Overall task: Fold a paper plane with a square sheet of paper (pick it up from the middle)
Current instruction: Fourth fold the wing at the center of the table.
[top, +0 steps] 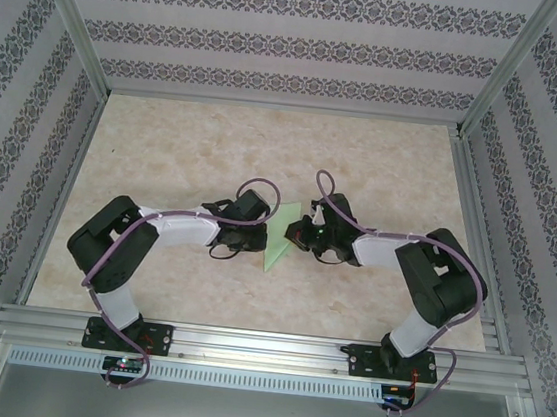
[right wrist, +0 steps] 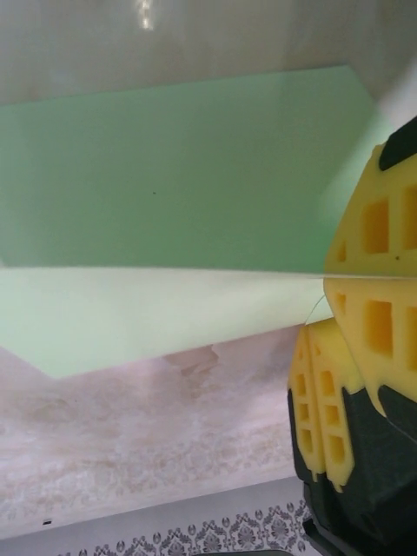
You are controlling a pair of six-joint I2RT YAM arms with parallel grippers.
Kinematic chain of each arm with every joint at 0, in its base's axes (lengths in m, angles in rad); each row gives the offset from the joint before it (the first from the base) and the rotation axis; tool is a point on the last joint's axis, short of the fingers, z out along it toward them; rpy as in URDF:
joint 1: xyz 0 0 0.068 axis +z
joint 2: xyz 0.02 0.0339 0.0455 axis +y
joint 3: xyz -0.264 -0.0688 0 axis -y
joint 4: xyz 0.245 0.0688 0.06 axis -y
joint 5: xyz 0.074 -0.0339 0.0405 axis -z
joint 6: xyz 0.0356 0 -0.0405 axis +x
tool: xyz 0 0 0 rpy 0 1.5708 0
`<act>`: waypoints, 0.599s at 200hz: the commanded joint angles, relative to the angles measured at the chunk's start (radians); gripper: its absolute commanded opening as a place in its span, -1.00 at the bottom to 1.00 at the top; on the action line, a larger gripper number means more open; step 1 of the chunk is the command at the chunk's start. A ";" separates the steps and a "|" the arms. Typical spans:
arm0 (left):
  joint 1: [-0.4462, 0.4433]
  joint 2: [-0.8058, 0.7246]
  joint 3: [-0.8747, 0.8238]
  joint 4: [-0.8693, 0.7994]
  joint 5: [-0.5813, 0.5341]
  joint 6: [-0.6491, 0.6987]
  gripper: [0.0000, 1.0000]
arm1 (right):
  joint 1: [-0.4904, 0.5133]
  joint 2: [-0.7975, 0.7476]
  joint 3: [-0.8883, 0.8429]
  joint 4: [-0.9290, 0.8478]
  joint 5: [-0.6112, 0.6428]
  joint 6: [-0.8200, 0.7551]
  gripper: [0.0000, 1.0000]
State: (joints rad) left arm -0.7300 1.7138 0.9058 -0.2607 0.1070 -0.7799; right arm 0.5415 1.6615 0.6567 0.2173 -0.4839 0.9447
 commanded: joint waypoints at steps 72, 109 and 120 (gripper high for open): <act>0.103 -0.323 -0.007 -0.063 -0.005 0.099 0.18 | 0.059 -0.361 0.082 -0.371 0.349 0.051 -1.00; 0.111 -0.366 -0.066 0.062 0.097 0.196 0.41 | 0.130 -0.335 0.128 -0.415 0.479 0.209 -1.00; 0.110 -0.361 -0.097 0.119 0.141 0.250 0.46 | 0.145 -0.298 0.136 -0.410 0.500 0.246 -1.00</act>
State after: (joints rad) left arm -0.6239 1.3567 0.8665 -0.2661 0.1467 -0.6540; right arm 0.6537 1.3144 0.7597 -0.1474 -0.1055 1.0721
